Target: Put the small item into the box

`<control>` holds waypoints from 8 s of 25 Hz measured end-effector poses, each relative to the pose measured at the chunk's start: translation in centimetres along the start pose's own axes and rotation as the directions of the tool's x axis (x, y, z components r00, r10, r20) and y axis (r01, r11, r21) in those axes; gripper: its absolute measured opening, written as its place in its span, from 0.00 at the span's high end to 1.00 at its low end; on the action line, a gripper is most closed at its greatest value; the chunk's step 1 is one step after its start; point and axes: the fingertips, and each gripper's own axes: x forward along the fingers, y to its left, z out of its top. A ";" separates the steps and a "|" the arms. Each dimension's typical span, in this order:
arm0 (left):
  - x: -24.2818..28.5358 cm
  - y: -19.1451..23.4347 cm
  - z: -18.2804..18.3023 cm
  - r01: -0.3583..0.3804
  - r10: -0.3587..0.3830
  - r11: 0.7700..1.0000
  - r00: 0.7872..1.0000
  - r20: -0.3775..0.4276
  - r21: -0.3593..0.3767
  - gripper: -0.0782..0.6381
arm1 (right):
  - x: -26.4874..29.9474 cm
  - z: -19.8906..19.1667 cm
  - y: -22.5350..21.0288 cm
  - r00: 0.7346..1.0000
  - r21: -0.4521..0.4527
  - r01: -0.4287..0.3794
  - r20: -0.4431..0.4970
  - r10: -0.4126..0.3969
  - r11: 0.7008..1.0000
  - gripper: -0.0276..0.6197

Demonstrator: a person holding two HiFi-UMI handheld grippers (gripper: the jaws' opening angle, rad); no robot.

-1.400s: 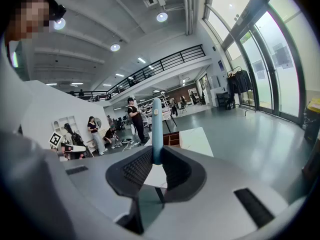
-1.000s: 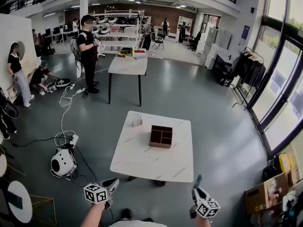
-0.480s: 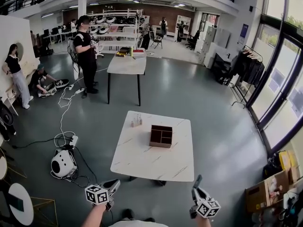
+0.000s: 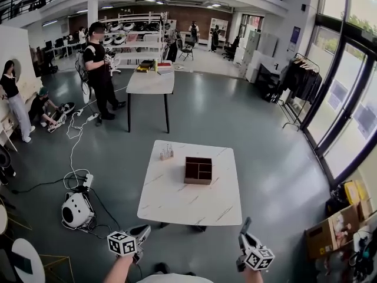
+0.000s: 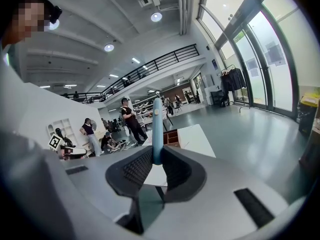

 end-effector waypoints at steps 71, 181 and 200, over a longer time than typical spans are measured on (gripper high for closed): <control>18.2 6.6 9.6 -0.119 0.119 0.990 0.993 -0.010 -0.081 0.87 | 28.1 4.7 -8.7 0.954 -0.023 -0.154 -0.262 0.142 0.988 0.84; 36.2 15.8 8.9 -0.013 -0.041 0.962 0.981 -0.189 -0.273 0.87 | 50.8 -5.1 -12.0 0.423 -0.402 -0.473 -0.884 -0.198 0.784 0.79; 33.1 9.7 7.8 -0.050 0.023 0.984 0.987 -0.158 -0.169 0.87 | 44.5 -1.5 -9.8 0.611 -0.337 -0.433 -0.792 -0.003 0.836 0.86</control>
